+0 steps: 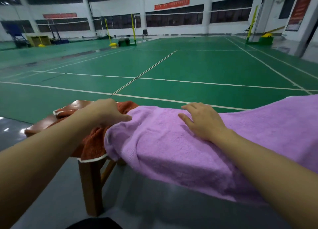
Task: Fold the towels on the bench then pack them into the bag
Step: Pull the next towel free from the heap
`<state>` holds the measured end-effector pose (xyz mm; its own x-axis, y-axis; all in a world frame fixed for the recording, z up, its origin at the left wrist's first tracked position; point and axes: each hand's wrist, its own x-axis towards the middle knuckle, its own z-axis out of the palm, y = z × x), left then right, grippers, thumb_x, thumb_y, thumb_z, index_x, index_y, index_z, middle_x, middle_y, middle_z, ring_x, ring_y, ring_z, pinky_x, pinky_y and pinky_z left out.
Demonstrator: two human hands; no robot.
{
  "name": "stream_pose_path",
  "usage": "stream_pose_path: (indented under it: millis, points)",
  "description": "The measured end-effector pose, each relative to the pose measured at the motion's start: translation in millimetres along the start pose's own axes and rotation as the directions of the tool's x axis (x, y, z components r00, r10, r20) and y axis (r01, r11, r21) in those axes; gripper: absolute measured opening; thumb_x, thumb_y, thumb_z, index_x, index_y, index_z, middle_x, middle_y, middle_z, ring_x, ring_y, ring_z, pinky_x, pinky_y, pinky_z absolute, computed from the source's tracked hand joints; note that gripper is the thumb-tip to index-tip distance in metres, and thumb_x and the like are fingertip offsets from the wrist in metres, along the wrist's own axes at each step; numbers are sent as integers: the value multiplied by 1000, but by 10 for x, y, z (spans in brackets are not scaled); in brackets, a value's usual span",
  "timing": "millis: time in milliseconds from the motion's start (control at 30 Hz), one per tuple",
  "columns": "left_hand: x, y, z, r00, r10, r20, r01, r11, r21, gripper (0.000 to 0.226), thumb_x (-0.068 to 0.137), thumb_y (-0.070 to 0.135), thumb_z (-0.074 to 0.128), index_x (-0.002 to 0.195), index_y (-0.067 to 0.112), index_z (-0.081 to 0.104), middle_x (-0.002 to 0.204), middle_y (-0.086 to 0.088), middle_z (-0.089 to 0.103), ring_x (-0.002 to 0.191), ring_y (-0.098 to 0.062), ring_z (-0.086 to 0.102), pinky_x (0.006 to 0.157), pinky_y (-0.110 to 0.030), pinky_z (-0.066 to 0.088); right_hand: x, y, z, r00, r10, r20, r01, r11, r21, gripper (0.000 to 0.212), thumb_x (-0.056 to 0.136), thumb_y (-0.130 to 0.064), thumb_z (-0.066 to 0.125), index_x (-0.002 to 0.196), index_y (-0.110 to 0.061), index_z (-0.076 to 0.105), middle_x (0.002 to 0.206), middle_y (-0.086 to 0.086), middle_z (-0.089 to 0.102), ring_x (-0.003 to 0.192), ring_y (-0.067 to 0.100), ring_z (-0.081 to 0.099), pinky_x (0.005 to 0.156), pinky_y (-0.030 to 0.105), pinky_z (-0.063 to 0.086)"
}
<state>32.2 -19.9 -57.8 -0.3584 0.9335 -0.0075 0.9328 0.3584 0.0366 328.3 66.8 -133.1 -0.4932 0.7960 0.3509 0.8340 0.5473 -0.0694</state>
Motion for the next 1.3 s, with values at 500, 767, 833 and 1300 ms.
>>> stream_pose_path:
  millis: [500, 767, 833, 1300]
  points:
    - [-583, -390, 425, 967, -184, 177, 241, 891, -385, 36, 102, 29, 54, 101, -5, 68, 91, -21, 69, 79, -37, 70, 70, -39, 59, -1102, 369, -672, 987, 161, 16, -158, 981, -109, 50, 105, -51, 36, 140, -21, 55, 139, 4, 57, 126, 28, 52, 104, 41, 40]
    - [-828, -294, 698, 978, -181, -102, 108, 863, -494, 58, 93, 50, 63, 49, 12, 61, 39, 1, 56, 56, -22, 58, 59, -33, 37, -1157, 146, -528, 977, 190, 97, -187, 982, -34, 51, 105, -52, 34, 142, -21, 53, 144, 5, 53, 129, 28, 50, 106, 40, 40]
    - [-828, -275, 726, 979, -163, -124, 80, 862, -500, 58, 92, 54, 63, 51, 13, 62, 40, 2, 58, 57, -21, 60, 59, -33, 39, -1134, 83, -509, 979, 180, 100, -178, 984, -23, 52, 105, -53, 34, 141, -21, 53, 143, 5, 54, 128, 28, 51, 107, 41, 41]
    - [-854, -428, 508, 936, -164, -312, 125, 982, -141, 44, 94, 52, 58, 101, 8, 57, 106, -21, 68, 87, -38, 61, 75, -43, 48, -1190, 48, -612, 987, 121, 104, -114, 991, -67, 54, 105, -54, 33, 147, -23, 47, 147, 4, 51, 131, 27, 49, 107, 41, 40]
